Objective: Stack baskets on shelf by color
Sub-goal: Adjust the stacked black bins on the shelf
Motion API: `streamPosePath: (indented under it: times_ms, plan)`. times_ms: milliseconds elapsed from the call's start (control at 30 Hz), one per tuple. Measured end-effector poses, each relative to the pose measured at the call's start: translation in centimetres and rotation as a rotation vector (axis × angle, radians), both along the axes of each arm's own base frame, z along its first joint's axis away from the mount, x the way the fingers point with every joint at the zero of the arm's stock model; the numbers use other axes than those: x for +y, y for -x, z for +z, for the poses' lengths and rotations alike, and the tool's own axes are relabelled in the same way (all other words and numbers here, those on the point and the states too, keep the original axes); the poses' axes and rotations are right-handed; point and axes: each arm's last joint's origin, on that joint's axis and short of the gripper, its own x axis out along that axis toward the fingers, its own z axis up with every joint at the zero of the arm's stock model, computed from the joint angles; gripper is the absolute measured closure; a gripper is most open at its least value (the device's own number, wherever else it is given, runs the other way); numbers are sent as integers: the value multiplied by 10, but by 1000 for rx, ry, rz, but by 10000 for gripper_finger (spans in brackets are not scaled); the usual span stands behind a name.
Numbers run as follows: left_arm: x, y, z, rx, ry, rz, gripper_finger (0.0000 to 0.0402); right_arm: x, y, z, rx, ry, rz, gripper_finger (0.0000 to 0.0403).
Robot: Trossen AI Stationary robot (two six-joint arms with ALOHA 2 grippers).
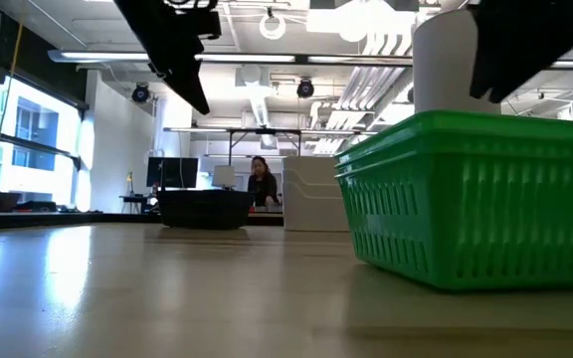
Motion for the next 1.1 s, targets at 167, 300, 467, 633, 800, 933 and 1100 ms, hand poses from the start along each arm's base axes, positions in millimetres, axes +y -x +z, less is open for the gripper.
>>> streamPosePath:
  times_ms: [167, 300, 467, 633, 800, 933, 1100]
  plan:
    - [12, 4, -1, -2, 28, 34, 282, -23, -5, 12, 40, 35, 55, 300]
    - [19, 6, -1, -12, 59, 45, 282, -38, -5, 23, 46, 70, 85, 300]
    - [28, 9, -2, -14, 61, 81, 282, -54, -2, 36, 27, 107, 98, 300]
    - [39, 9, -9, 6, 96, 101, 282, -70, 1, 47, 19, 136, 105, 300]
    - [51, 6, -21, 48, 129, 104, 282, -85, 4, 55, 33, 161, 113, 300]
    - [60, 4, -30, 81, 147, 118, 282, -96, 3, 58, 60, 181, 116, 300]
    - [68, 3, -39, 122, 163, 124, 282, -110, 1, 59, 106, 196, 116, 300]
